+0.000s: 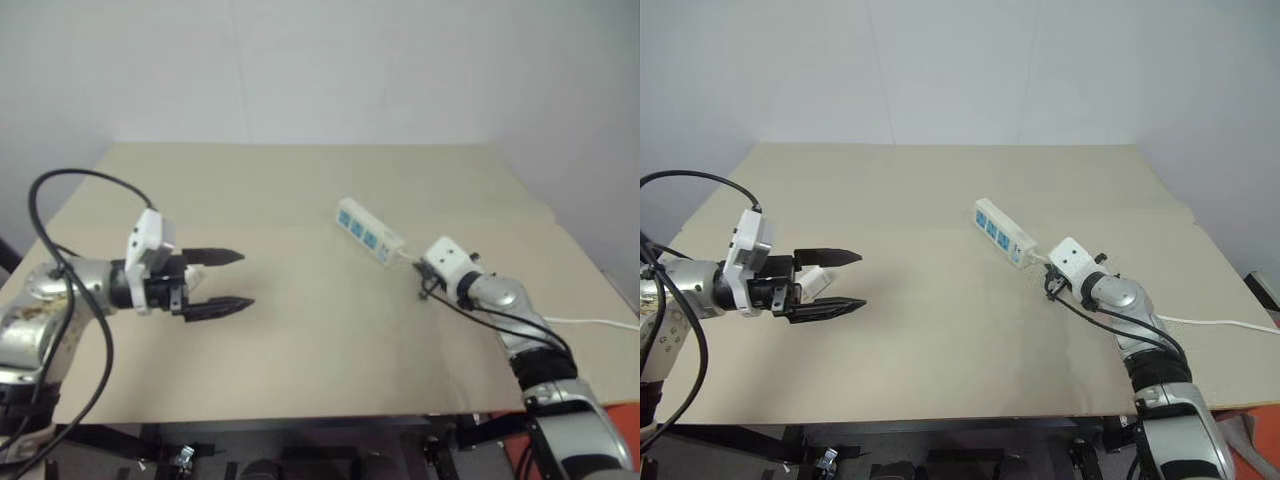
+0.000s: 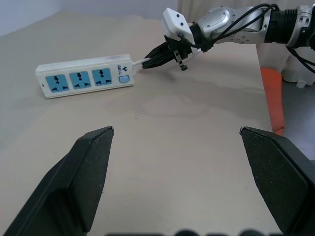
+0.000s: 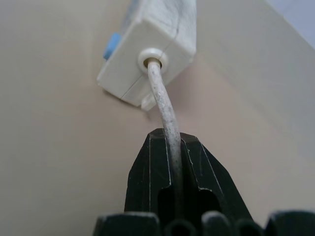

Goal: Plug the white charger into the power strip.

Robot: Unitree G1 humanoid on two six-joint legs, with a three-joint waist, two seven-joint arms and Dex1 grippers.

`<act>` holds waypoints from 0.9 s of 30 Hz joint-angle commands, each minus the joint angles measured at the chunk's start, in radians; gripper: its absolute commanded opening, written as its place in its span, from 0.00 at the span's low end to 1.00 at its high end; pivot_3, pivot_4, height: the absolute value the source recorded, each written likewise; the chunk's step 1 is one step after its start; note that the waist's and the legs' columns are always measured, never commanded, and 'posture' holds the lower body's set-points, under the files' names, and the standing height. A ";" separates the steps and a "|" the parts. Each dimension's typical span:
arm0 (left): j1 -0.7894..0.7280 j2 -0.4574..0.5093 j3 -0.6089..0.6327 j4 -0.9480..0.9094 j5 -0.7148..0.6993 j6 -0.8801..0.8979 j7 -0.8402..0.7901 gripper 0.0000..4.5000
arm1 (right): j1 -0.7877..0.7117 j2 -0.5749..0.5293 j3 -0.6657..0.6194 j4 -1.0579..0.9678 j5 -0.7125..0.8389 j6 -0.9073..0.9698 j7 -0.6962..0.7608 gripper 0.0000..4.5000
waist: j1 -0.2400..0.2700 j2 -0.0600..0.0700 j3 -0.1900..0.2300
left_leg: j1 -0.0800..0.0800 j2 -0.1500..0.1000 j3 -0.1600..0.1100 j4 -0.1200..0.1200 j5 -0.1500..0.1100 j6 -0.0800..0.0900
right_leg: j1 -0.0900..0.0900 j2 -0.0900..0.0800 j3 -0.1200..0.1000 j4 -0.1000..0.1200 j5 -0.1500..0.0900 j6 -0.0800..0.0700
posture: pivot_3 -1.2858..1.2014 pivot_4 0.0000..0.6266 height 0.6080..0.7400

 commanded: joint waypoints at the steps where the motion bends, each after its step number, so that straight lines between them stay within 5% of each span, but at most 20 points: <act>1: 0.002 0.015 0.032 -0.024 -0.010 -0.012 -0.001 1.00 | 0.029 -0.010 -0.099 -0.223 0.179 0.107 0.089 0.00 | 0.001 0.000 0.000 | -0.001 0.000 0.000 0.000 0.000 0.000 | -0.001 0.000 0.000 0.001 0.000 0.000 | 0.52 0.24 1.00; 10: -0.009 0.014 0.013 -0.009 -0.003 -0.012 -0.012 1.00 | 0.215 -0.089 -0.234 -0.521 0.483 0.370 0.269 0.00 | 0.010 0.000 0.000 | -0.001 0.000 0.000 0.000 0.000 0.000 | -0.002 0.000 0.001 0.001 0.000 0.000 | 0.52 0.24 1.00; 22: -0.031 0.015 -0.009 -0.003 -0.006 -0.002 -0.025 1.00 | 0.351 -0.143 -0.084 -0.539 0.394 0.568 0.220 0.00 | 0.012 0.000 0.000 | 0.000 -0.001 0.002 0.000 0.000 0.000 | -0.002 0.000 0.003 0.001 0.000 0.000 | 0.52 0.24 1.00; 27: -0.034 0.021 -0.008 -0.005 -0.010 0.006 -0.031 1.00 | 0.360 -0.130 -0.050 -0.569 0.384 0.613 0.192 0.37 | 0.012 0.000 0.000 | 0.001 0.000 0.003 0.000 0.000 0.000 | -0.002 0.001 0.004 0.001 0.000 0.000 | 0.52 0.24 1.00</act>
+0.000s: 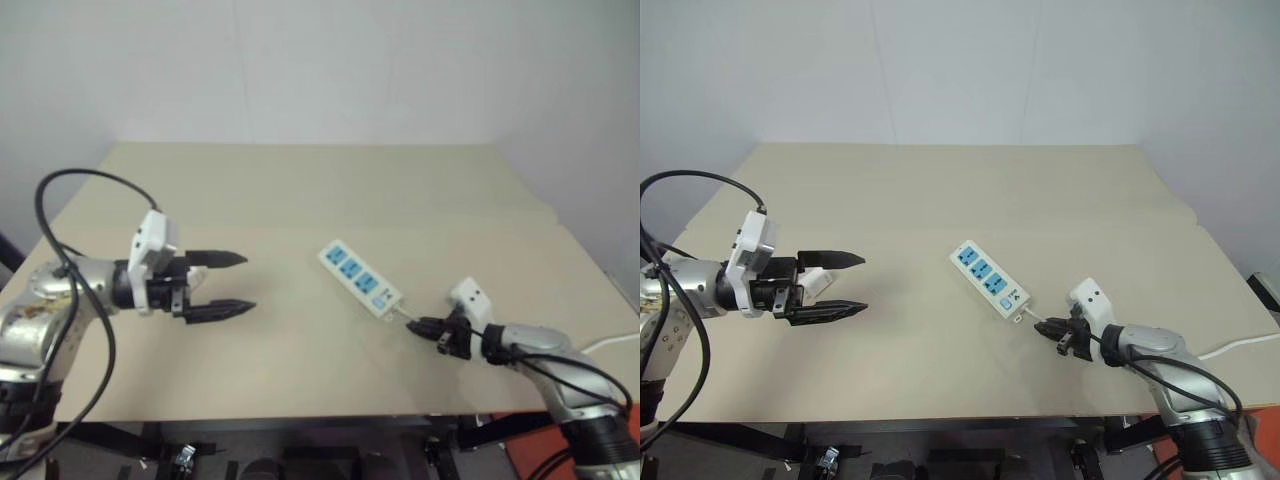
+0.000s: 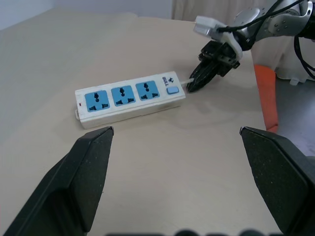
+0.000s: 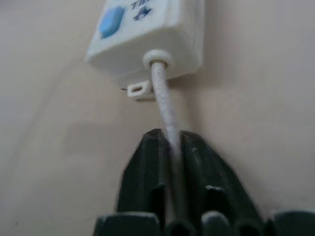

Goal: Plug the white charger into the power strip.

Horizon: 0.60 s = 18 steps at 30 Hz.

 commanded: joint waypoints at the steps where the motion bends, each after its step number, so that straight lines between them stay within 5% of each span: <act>1: -0.023 0.019 0.011 -0.010 -0.010 0.005 -0.009 1.00 | 0.008 -0.003 0.008 -0.051 0.008 0.029 0.001 0.45 | 0.000 0.000 0.000 | 0.000 0.000 0.000 0.000 0.000 0.000 | 0.000 0.000 0.000 0.000 0.000 0.000 | 0.52 0.24 1.00; 8: -0.027 0.022 0.011 -0.004 -0.010 0.010 -0.015 1.00 | 0.008 -0.019 -0.032 -0.056 0.015 0.032 -0.011 0.99 | 0.002 0.000 0.000 | 0.000 0.000 0.000 0.000 0.000 0.000 | 0.000 0.000 0.000 0.000 0.000 0.000 | 0.52 0.24 1.00; 18: -0.035 0.010 0.012 0.001 -0.015 0.018 -0.015 1.00 | 0.076 -0.003 -0.226 -0.135 0.131 -0.028 -0.008 0.99 | 0.005 0.000 0.000 | 0.000 0.000 0.000 0.000 0.000 0.000 | 0.000 0.000 0.000 -0.001 0.000 0.000 | 0.52 0.24 1.00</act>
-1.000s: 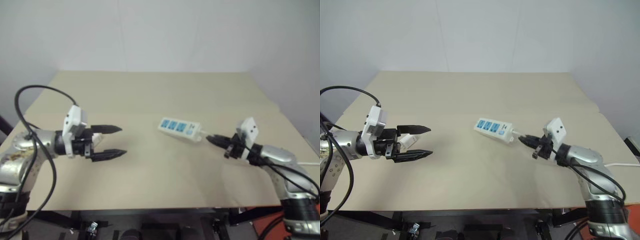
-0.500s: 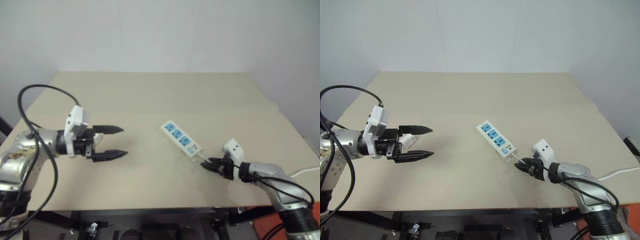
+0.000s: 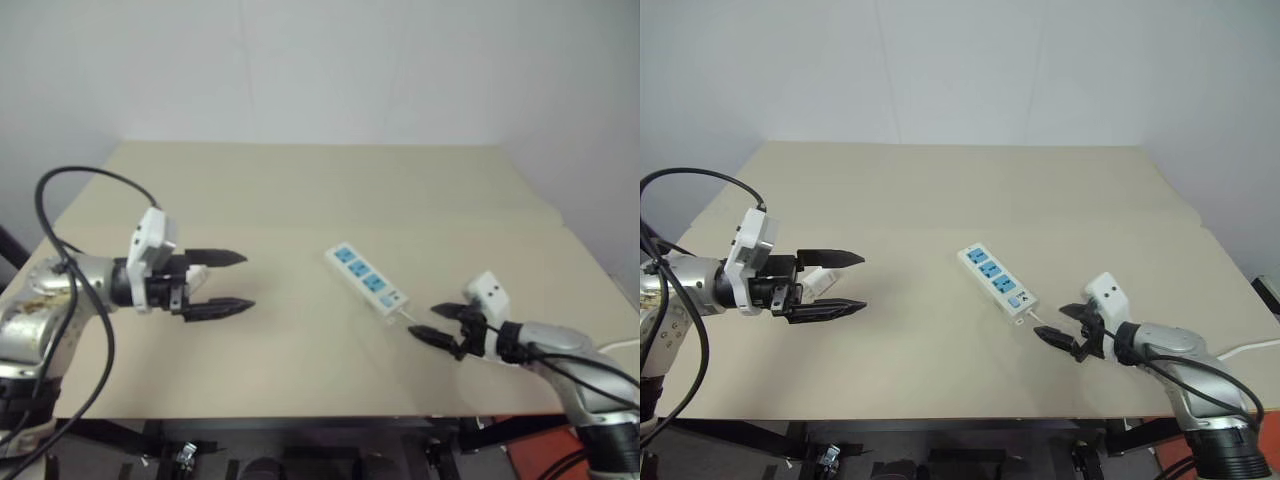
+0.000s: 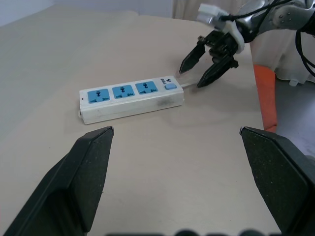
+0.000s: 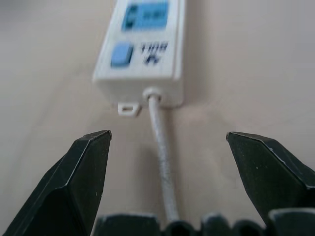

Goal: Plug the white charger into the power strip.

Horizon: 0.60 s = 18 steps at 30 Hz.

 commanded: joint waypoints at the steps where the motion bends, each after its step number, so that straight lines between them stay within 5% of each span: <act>1: -0.014 0.003 0.014 -0.012 -0.017 -0.002 -0.005 1.00 | 0.019 0.066 -0.095 -0.049 0.074 -0.073 -0.018 0.99 | 0.000 0.000 0.000 | 0.000 0.000 0.000 0.000 0.000 0.000 | 0.000 0.000 0.000 0.000 0.000 0.000 | 0.52 0.24 1.00; 10: -0.054 -0.021 -0.012 -0.001 -0.021 0.003 -0.021 1.00 | -0.060 0.295 0.031 0.067 -0.027 -0.268 -0.105 0.99 | -0.005 0.000 0.000 | 0.001 0.000 0.001 0.000 0.000 0.000 | 0.000 0.001 0.002 0.001 0.000 0.000 | 0.52 0.24 1.00; 18: -0.061 -0.023 -0.016 -0.004 -0.023 0.004 -0.032 1.00 | -0.127 0.361 0.078 0.210 -0.093 -0.402 -0.118 0.99 | -0.003 0.000 0.000 | -0.003 0.000 0.002 0.000 0.000 0.000 | -0.006 0.001 0.004 0.002 0.000 0.000 | 0.52 0.24 1.00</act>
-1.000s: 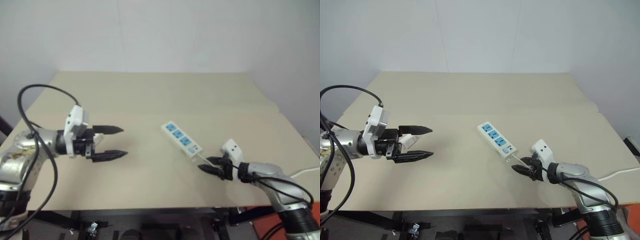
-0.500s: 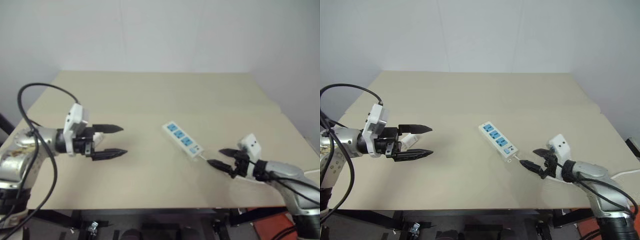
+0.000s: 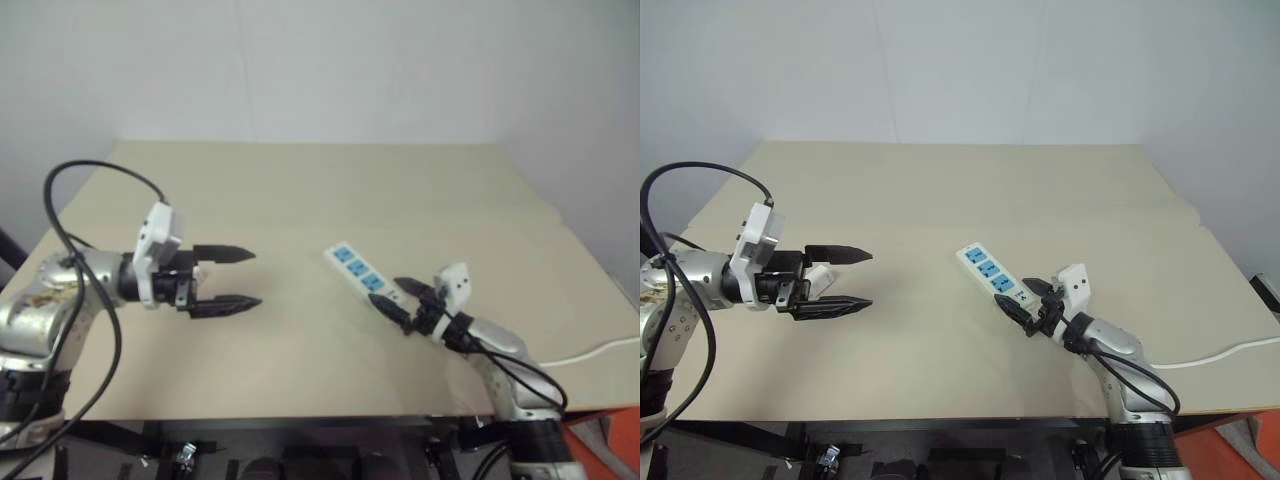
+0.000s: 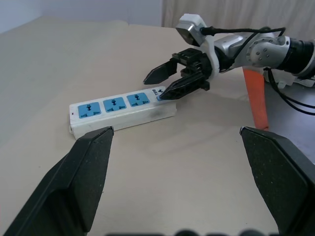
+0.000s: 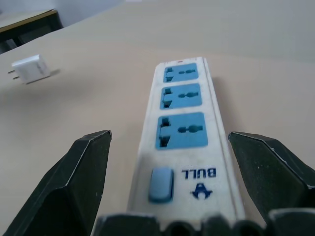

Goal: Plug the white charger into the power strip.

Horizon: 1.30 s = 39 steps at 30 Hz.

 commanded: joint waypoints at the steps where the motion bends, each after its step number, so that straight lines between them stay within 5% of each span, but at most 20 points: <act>1: -0.018 0.003 0.007 -0.007 -0.020 0.001 -0.010 1.00 | -0.023 0.008 0.010 0.041 -0.033 -0.086 -0.003 0.99 | 0.000 0.000 0.000 | 0.000 0.000 0.000 0.000 0.000 0.000 | 0.000 0.000 0.000 0.000 0.000 0.000 | 0.52 0.24 1.00; 39: -0.026 0.005 0.008 0.020 -0.001 -0.019 -0.032 1.00 | 0.014 0.044 0.045 0.081 -0.060 -0.157 0.003 0.99 | -0.003 -0.002 -0.002 | 0.004 0.004 0.007 0.000 0.000 0.000 | 0.000 0.003 0.006 0.001 0.001 -0.001 | 0.52 0.24 1.00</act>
